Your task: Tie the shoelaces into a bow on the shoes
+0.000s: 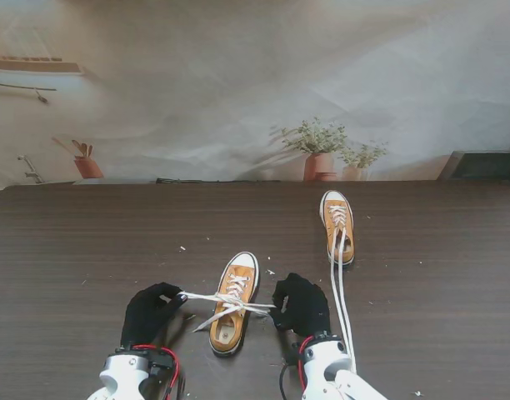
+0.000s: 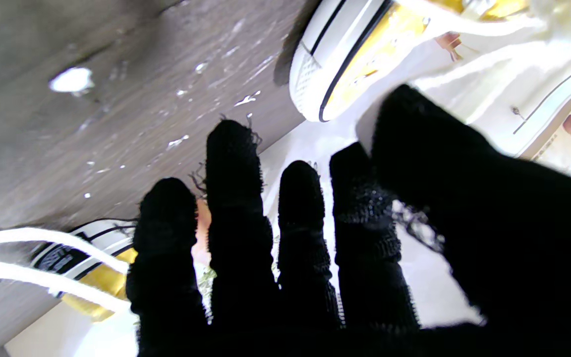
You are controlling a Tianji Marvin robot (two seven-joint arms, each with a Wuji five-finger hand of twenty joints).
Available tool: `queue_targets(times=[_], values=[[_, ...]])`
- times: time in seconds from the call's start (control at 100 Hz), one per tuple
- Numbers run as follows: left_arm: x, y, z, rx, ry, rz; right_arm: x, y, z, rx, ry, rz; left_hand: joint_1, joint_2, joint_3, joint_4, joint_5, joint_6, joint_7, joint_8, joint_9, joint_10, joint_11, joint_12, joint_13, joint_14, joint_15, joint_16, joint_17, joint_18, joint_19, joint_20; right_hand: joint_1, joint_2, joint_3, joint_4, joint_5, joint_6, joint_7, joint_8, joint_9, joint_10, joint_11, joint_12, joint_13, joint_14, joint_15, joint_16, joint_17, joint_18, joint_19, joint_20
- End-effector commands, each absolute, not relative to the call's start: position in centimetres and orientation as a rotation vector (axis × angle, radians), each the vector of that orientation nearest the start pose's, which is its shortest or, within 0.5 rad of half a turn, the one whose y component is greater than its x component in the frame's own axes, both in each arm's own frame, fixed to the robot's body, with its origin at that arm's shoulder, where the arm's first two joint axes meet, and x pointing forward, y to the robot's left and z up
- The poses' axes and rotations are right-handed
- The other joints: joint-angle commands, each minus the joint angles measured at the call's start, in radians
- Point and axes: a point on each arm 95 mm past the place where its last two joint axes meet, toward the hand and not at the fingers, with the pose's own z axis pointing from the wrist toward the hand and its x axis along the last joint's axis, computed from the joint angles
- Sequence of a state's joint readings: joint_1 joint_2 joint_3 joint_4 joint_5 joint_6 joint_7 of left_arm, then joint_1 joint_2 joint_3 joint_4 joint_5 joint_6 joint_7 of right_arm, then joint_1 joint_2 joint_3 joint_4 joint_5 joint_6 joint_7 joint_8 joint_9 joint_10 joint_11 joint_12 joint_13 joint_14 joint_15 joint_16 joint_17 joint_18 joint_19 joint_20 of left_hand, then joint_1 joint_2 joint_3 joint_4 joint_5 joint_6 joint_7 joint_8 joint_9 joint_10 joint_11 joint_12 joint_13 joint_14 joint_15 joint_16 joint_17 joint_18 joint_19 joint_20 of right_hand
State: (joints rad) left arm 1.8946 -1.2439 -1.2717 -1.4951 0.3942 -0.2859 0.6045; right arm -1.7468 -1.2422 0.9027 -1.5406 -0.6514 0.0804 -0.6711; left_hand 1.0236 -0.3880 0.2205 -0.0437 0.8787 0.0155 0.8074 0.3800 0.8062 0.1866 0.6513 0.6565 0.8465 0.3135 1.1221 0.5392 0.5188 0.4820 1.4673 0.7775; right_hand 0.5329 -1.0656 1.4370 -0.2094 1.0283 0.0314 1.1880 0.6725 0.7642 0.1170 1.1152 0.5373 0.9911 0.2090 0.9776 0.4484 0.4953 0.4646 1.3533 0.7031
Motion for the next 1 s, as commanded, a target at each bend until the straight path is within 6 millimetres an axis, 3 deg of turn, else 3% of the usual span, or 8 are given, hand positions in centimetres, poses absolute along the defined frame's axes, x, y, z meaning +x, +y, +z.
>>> queue_targets(times=[0.0, 0.18, 0.38, 0.63, 0.99], values=[[28.1, 2.0, -41.6, -1.789, 0.496, -1.915, 28.1, 10.3, -39.9, 1.575, 0.934, 1.836, 0.009, 0.007, 0.016, 0.001, 0.044, -0.005, 0.002, -0.015, 0.005, 0.010, -0.010, -0.018, -0.027, 0.013, -0.010, 0.036, -0.007, 0.069, -0.006, 0.017, 0.052, -0.001, 0.133, 0.067, 0.068, -0.074, 0.005, 0.029, 0.022, 0.011, -0.003, 0.007, 0.002, 0.009, -0.009, 0.003, -0.001, 0.011, 0.003, -0.016], [27.7, 2.8, -41.5, -1.791, 0.453, -1.893, 28.0, 9.3, -39.9, 1.564, 0.906, 1.796, 0.017, 0.003, 0.019, 0.003, 0.059, 0.015, -0.005, -0.031, 0.010, 0.015, -0.007, -0.008, -0.027, 0.020, -0.011, 0.037, -0.011, 0.078, -0.012, 0.019, 0.060, 0.001, 0.133, 0.059, 0.069, -0.066, 0.004, 0.029, 0.040, -0.001, 0.000, 0.007, 0.007, 0.005, -0.012, 0.001, 0.002, 0.010, 0.003, -0.019], [27.7, 3.7, -41.2, -1.779, 0.409, -1.869, 27.8, 8.6, -40.2, 1.563, 0.898, 1.752, 0.023, -0.019, 0.057, 0.002, 0.075, 0.030, -0.006, -0.044, 0.023, 0.019, -0.023, 0.036, -0.025, 0.025, -0.010, 0.038, -0.011, 0.085, -0.017, 0.025, 0.077, 0.028, 0.133, 0.020, 0.038, -0.031, 0.013, 0.060, 0.047, -0.016, 0.008, 0.008, 0.008, -0.004, -0.015, -0.001, 0.003, -0.005, 0.009, -0.024], [27.9, 4.8, -40.9, -1.758, 0.376, -1.831, 27.5, 7.8, -40.3, 1.564, 0.897, 1.705, 0.020, -0.036, 0.096, -0.006, 0.085, 0.046, -0.002, -0.043, 0.033, 0.024, -0.040, 0.062, -0.022, 0.026, -0.009, 0.039, -0.017, 0.086, -0.023, 0.028, 0.089, 0.024, 0.133, 0.022, 0.041, -0.015, 0.022, 0.062, 0.054, -0.006, 0.013, 0.007, 0.011, -0.002, -0.016, -0.002, 0.009, -0.003, 0.011, -0.028], [27.7, 5.4, -41.2, -1.768, 0.357, -1.786, 26.9, 6.8, -40.9, 1.592, 0.895, 1.649, 0.002, -0.036, 0.117, -0.017, 0.088, 0.047, -0.024, -0.062, 0.031, 0.025, -0.050, 0.066, -0.027, 0.029, -0.008, 0.039, -0.026, 0.092, -0.032, 0.030, 0.088, 0.056, 0.133, -0.026, 0.019, -0.010, 0.016, 0.062, 0.038, 0.008, 0.017, 0.007, -0.003, 0.000, -0.018, -0.004, -0.002, -0.001, 0.013, -0.030]])
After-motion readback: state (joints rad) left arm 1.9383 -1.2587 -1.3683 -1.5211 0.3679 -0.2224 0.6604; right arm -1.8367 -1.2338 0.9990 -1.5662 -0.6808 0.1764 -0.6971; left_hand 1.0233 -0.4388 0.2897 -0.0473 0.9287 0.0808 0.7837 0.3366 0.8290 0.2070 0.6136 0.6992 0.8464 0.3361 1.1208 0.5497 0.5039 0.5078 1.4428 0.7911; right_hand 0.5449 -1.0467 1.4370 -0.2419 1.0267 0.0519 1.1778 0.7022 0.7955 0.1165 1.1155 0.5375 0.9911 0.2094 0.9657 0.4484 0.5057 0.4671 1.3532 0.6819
